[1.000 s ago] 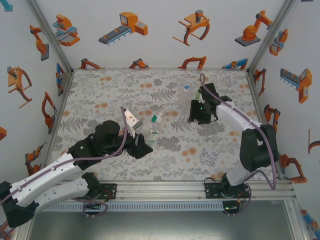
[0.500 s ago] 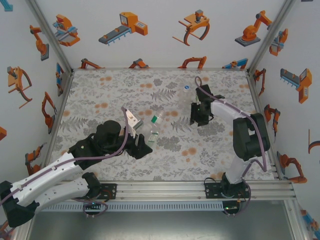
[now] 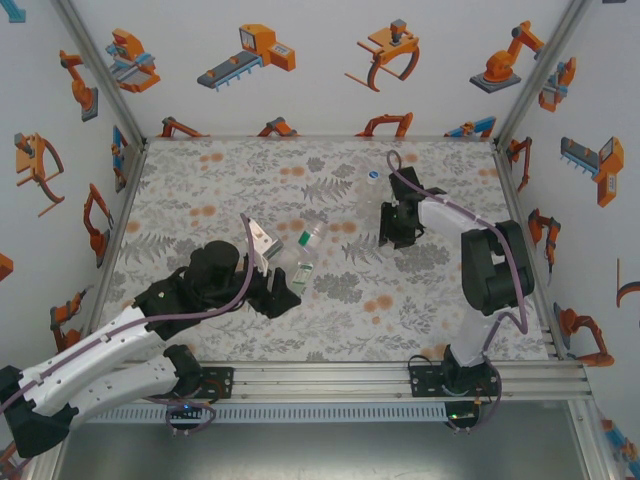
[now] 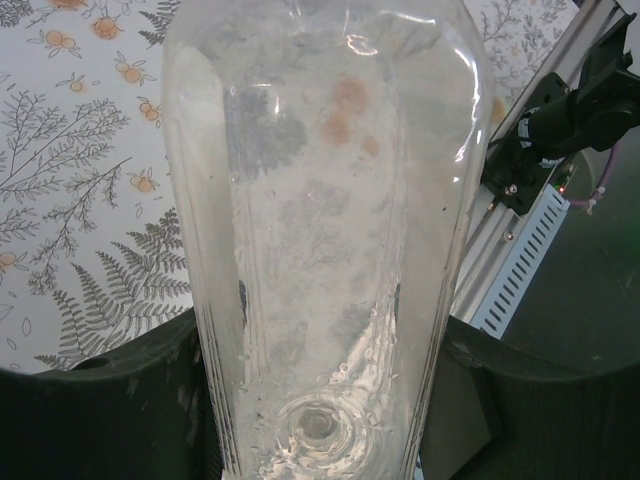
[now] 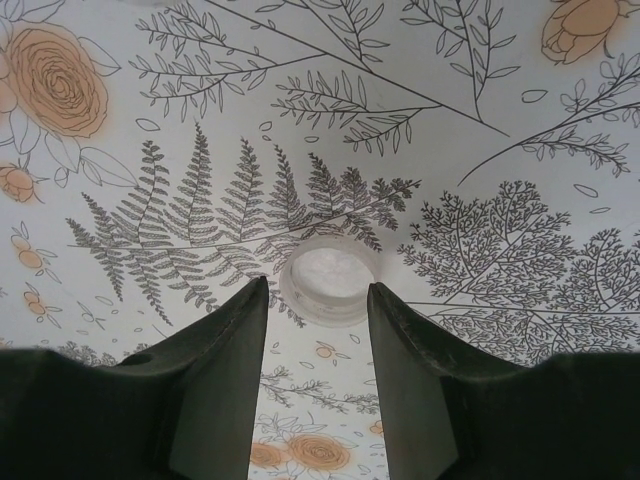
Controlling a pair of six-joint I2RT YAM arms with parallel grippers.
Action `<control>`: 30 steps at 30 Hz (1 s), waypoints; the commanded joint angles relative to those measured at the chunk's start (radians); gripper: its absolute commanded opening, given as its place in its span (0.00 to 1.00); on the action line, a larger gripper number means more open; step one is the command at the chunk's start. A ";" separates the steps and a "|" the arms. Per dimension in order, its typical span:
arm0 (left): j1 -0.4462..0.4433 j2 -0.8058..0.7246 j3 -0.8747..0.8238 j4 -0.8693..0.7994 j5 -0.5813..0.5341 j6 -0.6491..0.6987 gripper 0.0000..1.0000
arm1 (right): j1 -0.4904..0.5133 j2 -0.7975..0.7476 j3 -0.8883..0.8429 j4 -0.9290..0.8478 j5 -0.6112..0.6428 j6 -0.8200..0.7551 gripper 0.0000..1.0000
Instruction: Screw on the bottle caps
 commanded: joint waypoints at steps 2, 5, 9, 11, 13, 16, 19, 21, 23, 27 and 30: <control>0.009 -0.009 0.039 -0.016 0.003 0.017 0.04 | -0.005 0.010 0.018 -0.003 0.028 -0.006 0.44; 0.010 -0.010 0.034 -0.007 0.002 0.009 0.04 | -0.005 0.020 0.022 -0.001 0.019 -0.010 0.44; 0.013 -0.011 0.033 -0.004 0.006 0.007 0.04 | -0.005 0.028 0.029 -0.007 0.022 -0.009 0.44; 0.015 -0.012 0.031 -0.006 0.005 0.007 0.04 | -0.004 0.030 0.030 -0.008 0.025 -0.007 0.44; 0.016 -0.015 0.030 -0.006 0.006 0.007 0.04 | -0.005 0.032 0.029 -0.009 0.025 -0.007 0.44; 0.019 -0.021 0.023 0.000 0.006 0.001 0.04 | -0.004 0.038 0.031 -0.013 0.027 -0.007 0.44; 0.021 -0.027 0.014 0.006 0.007 -0.004 0.04 | -0.006 0.038 0.031 -0.015 0.024 -0.006 0.44; 0.023 -0.030 0.012 0.007 0.008 -0.004 0.04 | -0.005 0.022 0.033 -0.017 0.026 -0.009 0.44; 0.025 -0.033 0.014 0.005 0.008 -0.005 0.04 | -0.005 0.002 0.039 -0.025 0.041 -0.014 0.44; 0.026 -0.034 0.013 0.008 0.005 -0.008 0.04 | -0.005 -0.021 0.050 -0.040 0.049 -0.025 0.50; 0.027 -0.031 0.014 0.015 0.008 -0.010 0.04 | -0.004 -0.024 0.050 -0.038 0.040 -0.023 0.51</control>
